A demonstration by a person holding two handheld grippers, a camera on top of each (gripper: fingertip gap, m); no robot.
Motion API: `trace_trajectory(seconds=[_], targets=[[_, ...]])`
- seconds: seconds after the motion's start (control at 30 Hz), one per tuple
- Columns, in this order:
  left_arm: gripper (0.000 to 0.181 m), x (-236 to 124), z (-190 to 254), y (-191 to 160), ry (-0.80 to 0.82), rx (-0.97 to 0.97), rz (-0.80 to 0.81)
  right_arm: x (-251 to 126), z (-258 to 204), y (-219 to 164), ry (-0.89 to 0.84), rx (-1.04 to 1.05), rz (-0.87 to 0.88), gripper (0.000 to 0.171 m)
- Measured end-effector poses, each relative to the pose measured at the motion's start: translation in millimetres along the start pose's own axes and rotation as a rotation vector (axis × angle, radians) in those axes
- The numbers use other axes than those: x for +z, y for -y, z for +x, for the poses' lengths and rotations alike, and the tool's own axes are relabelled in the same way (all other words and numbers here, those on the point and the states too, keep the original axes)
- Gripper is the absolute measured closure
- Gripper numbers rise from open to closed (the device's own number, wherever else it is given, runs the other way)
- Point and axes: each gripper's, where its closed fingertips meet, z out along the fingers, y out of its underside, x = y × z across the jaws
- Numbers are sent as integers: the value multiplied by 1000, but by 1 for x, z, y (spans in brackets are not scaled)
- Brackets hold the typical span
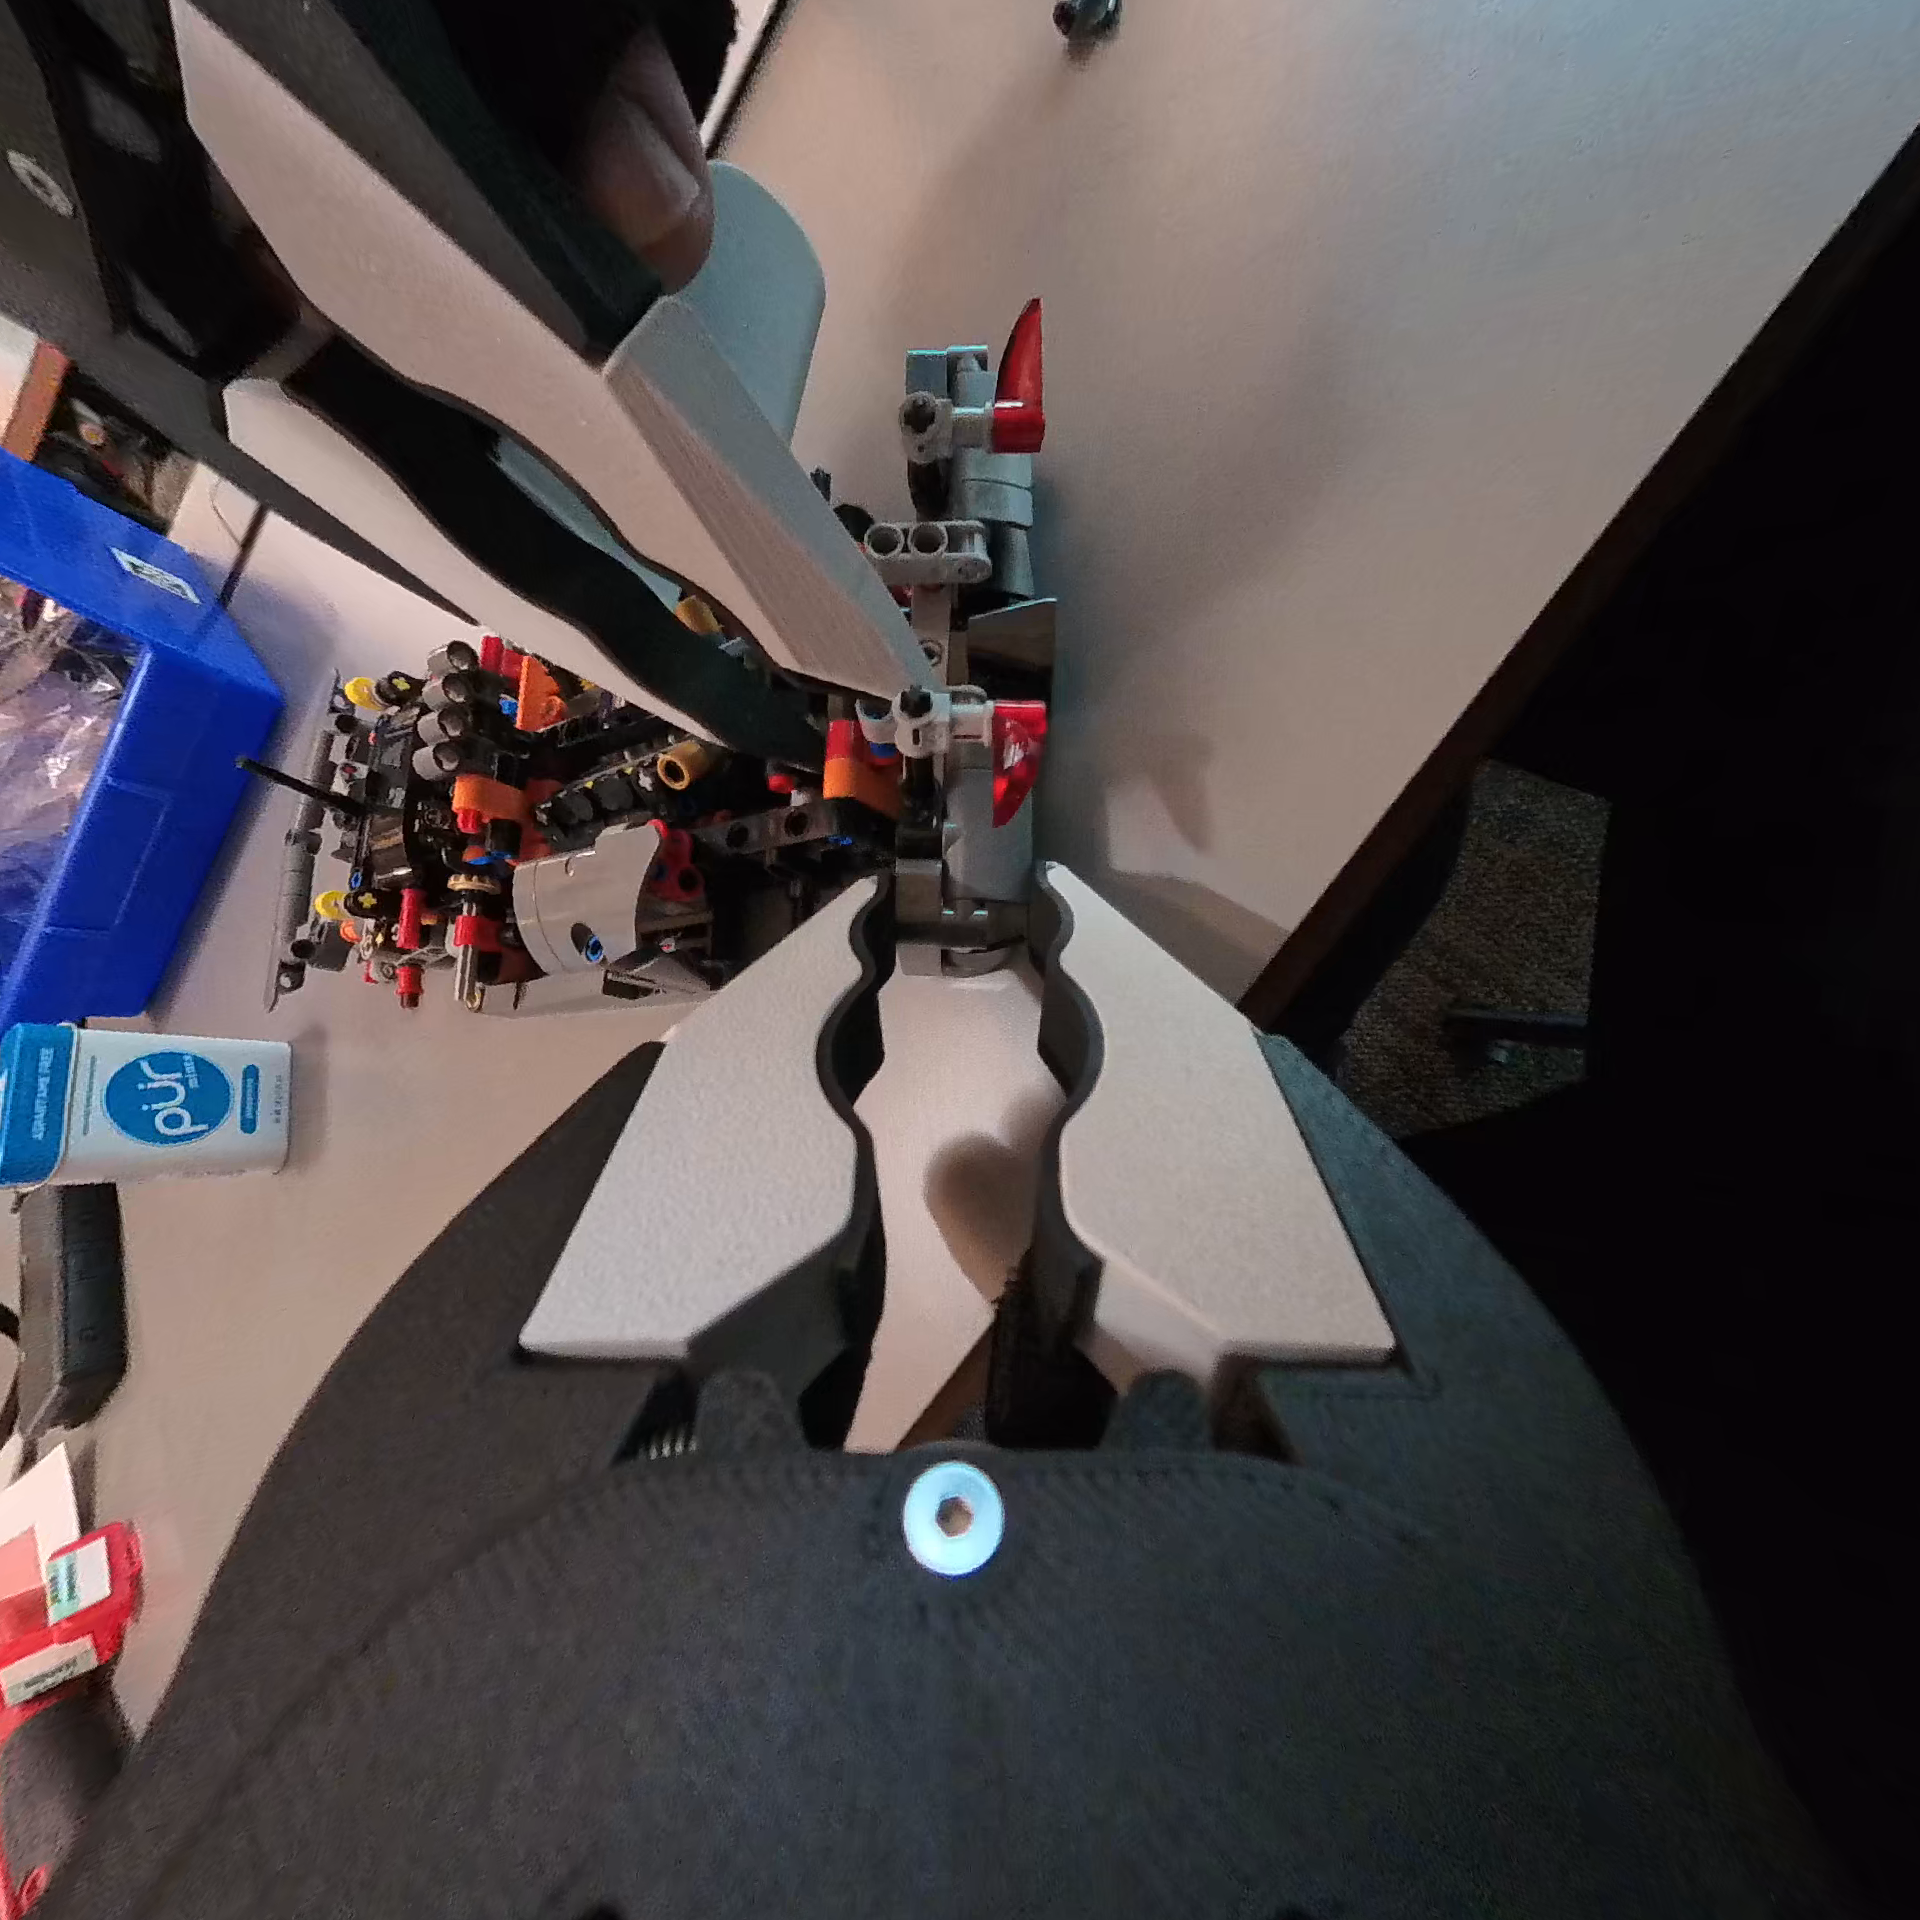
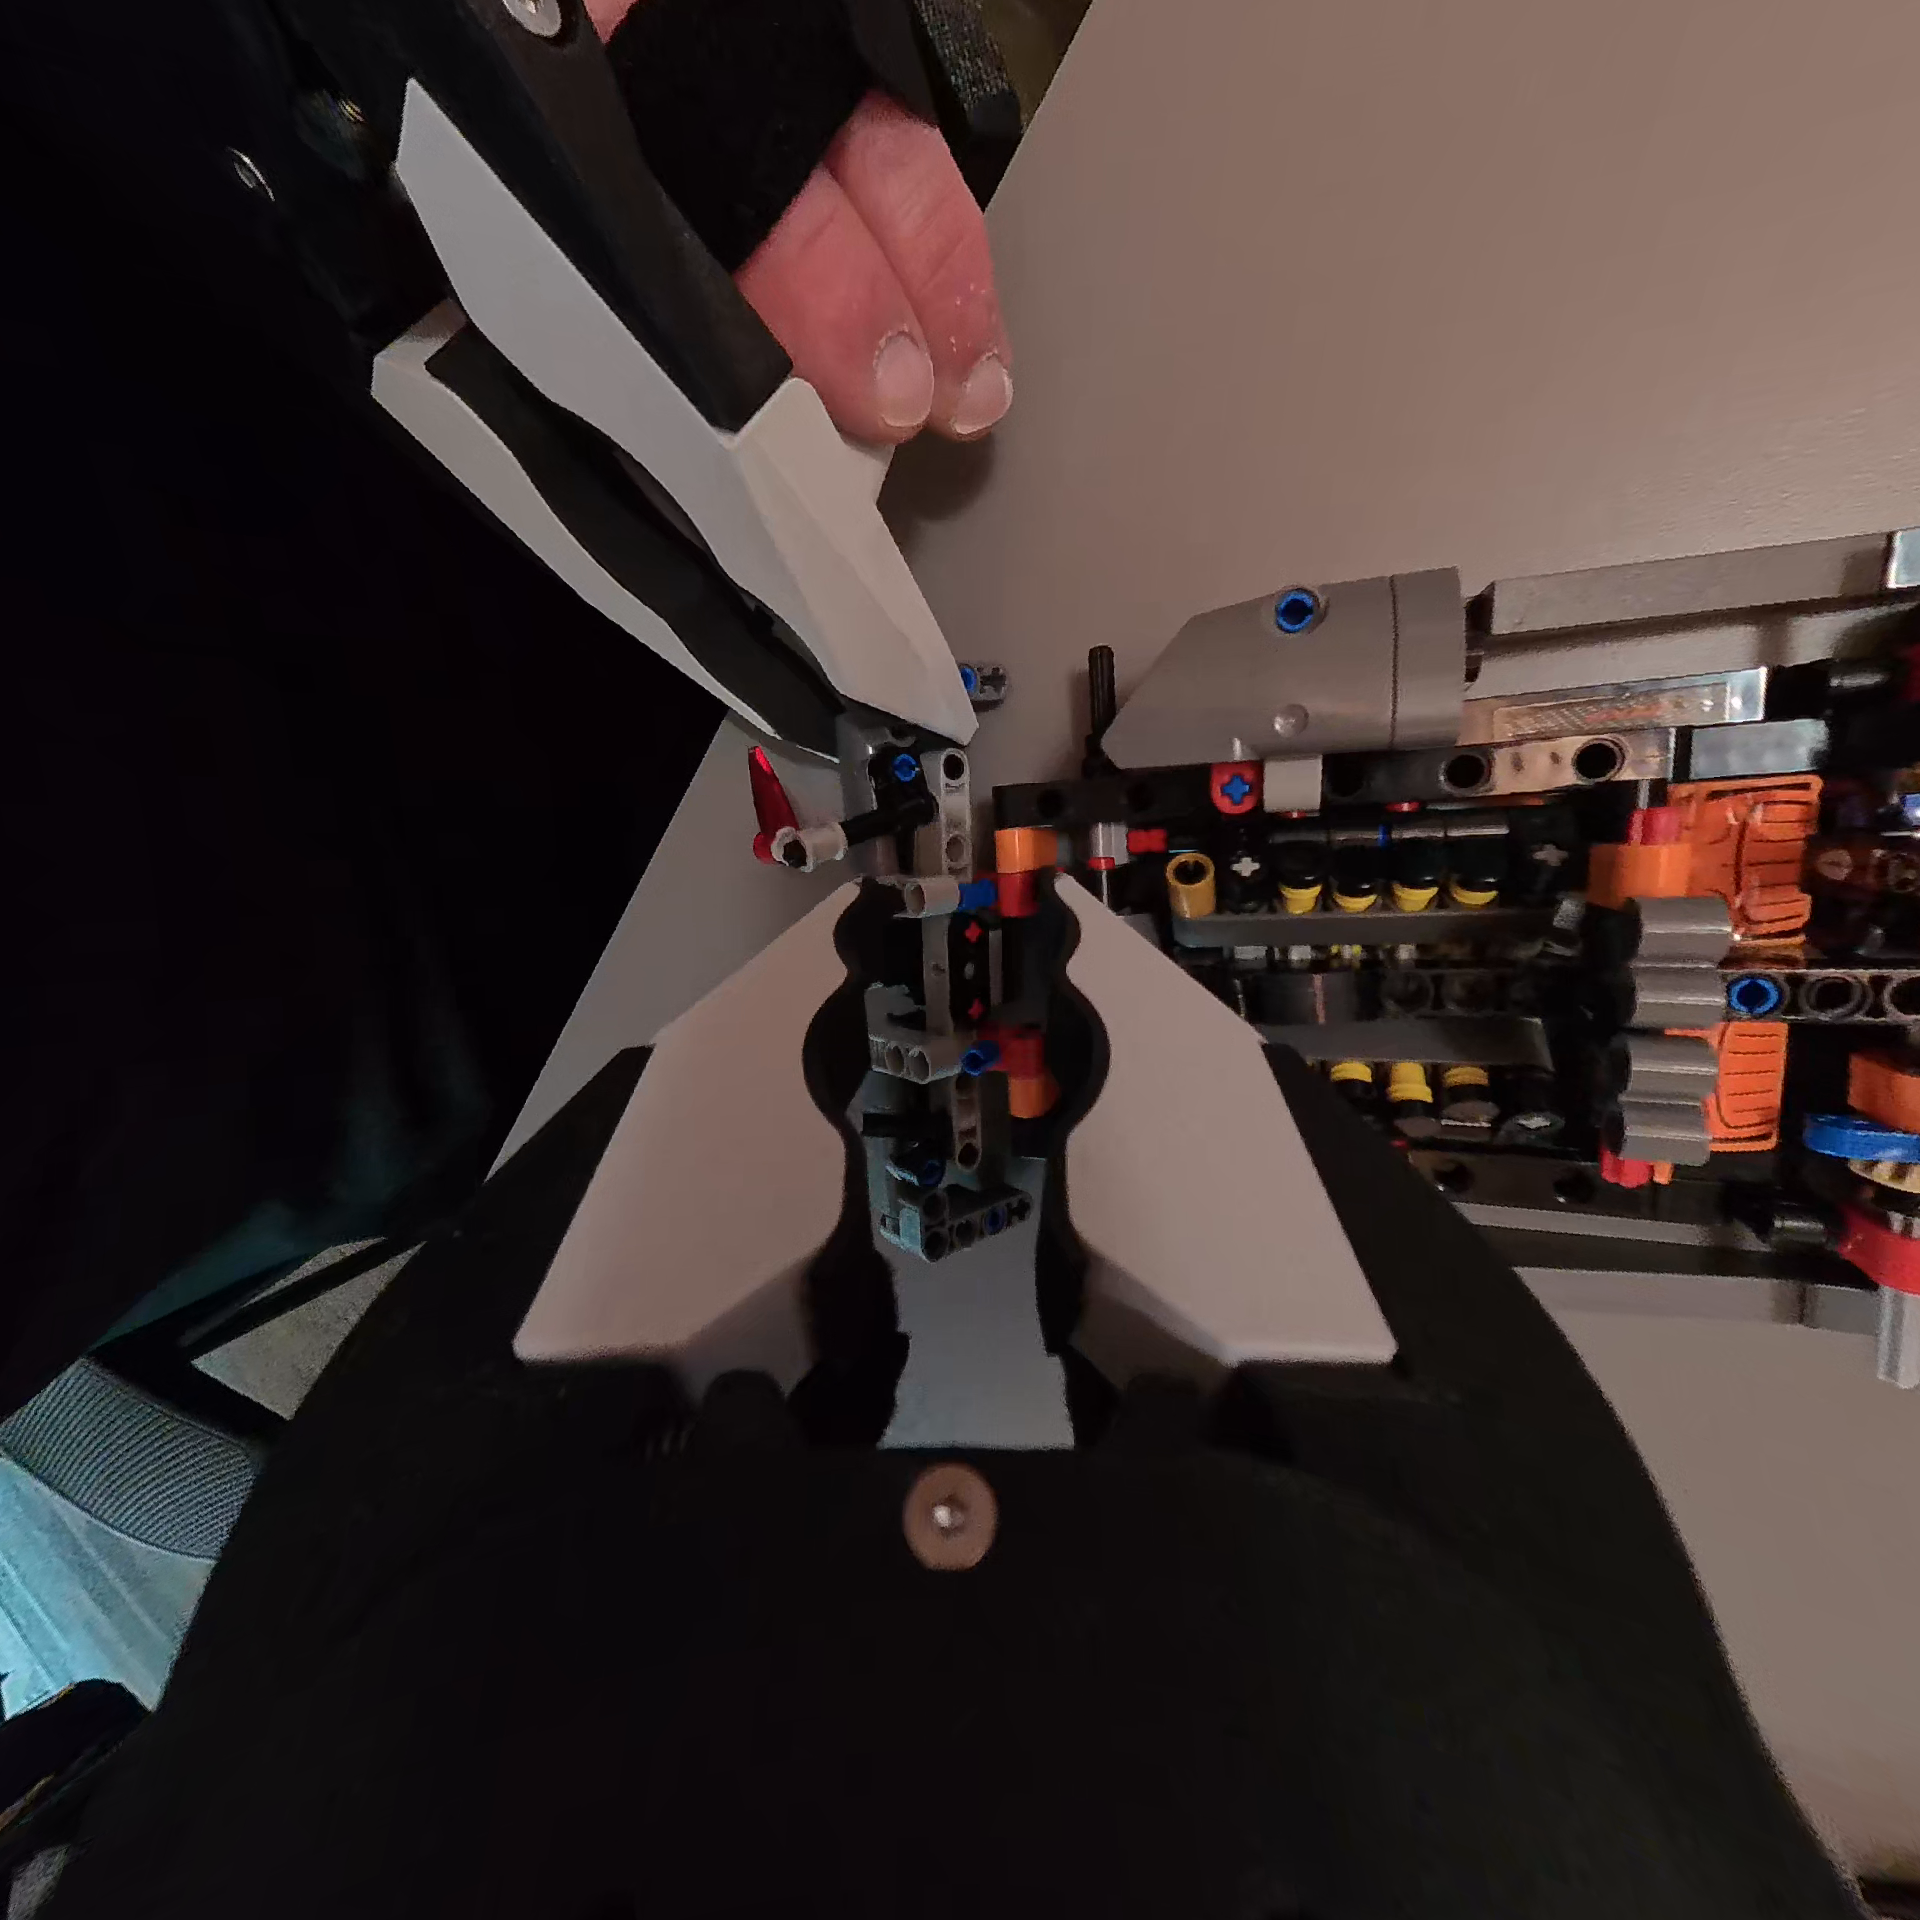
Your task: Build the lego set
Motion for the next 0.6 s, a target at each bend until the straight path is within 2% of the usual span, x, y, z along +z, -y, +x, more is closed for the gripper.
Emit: trace_trajectory(seconds=[0.6], targets=[[159,3,1,4,7,-5,-23,-5,3,-4,3,-11,-41,151]])
